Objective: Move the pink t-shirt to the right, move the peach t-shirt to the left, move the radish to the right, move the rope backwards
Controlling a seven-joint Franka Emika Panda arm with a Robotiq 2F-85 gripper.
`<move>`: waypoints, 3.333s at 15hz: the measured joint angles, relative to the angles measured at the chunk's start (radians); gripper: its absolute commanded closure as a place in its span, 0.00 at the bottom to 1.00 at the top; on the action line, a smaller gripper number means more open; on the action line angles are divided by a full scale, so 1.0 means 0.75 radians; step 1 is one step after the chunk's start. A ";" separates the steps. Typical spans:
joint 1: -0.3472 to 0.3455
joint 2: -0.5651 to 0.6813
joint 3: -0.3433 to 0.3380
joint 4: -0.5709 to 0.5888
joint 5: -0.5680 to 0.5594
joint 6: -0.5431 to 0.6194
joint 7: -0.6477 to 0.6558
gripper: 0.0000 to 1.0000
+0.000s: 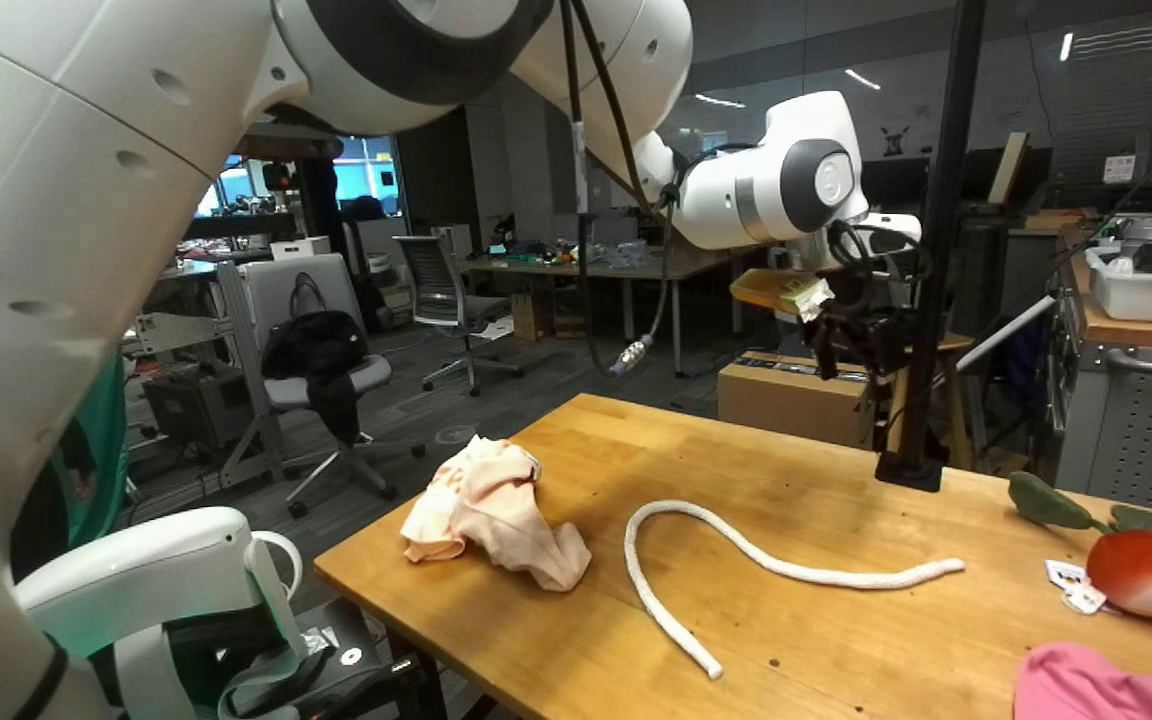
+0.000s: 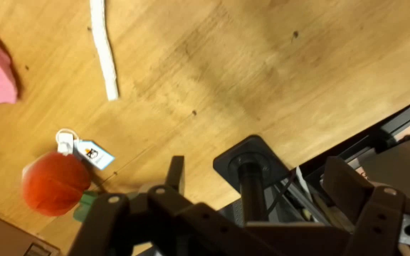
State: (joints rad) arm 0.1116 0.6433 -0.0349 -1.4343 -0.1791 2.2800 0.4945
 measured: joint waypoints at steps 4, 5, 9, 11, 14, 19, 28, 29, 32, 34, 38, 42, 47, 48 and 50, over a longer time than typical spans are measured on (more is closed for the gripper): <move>0.000 -0.103 0.032 -0.201 0.123 -0.035 -0.091 0.00; 0.000 -0.123 0.040 -0.245 0.155 -0.037 -0.116 0.00; 0.000 -0.195 0.081 -0.405 0.262 -0.037 -0.196 0.00; 0.000 -0.224 0.106 -0.473 0.311 -0.034 -0.226 0.00; 0.000 -0.254 0.142 -0.555 0.377 -0.034 -0.273 0.00; 0.001 -0.267 0.192 -0.638 0.446 -0.034 -0.340 0.00; 0.033 -0.256 0.238 -0.702 0.487 0.001 -0.397 0.00; 0.042 -0.251 0.237 -0.704 0.481 0.021 -0.395 0.00; 0.066 -0.228 0.235 -0.712 0.474 0.076 -0.394 0.00; 0.079 -0.217 0.232 -0.717 0.469 0.102 -0.392 0.00; 0.098 -0.195 0.221 -0.722 0.442 0.141 -0.374 0.00; 0.105 -0.192 0.206 -0.740 0.410 0.188 -0.356 0.00; 0.106 -0.192 0.193 -0.773 0.403 0.286 -0.350 0.00; 0.106 -0.192 0.191 -0.780 0.403 0.312 -0.350 0.00; 0.105 -0.192 0.189 -0.797 0.403 0.370 -0.350 0.00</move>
State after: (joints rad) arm 0.1906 0.4992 0.1070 -2.0320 0.1228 2.5574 0.2322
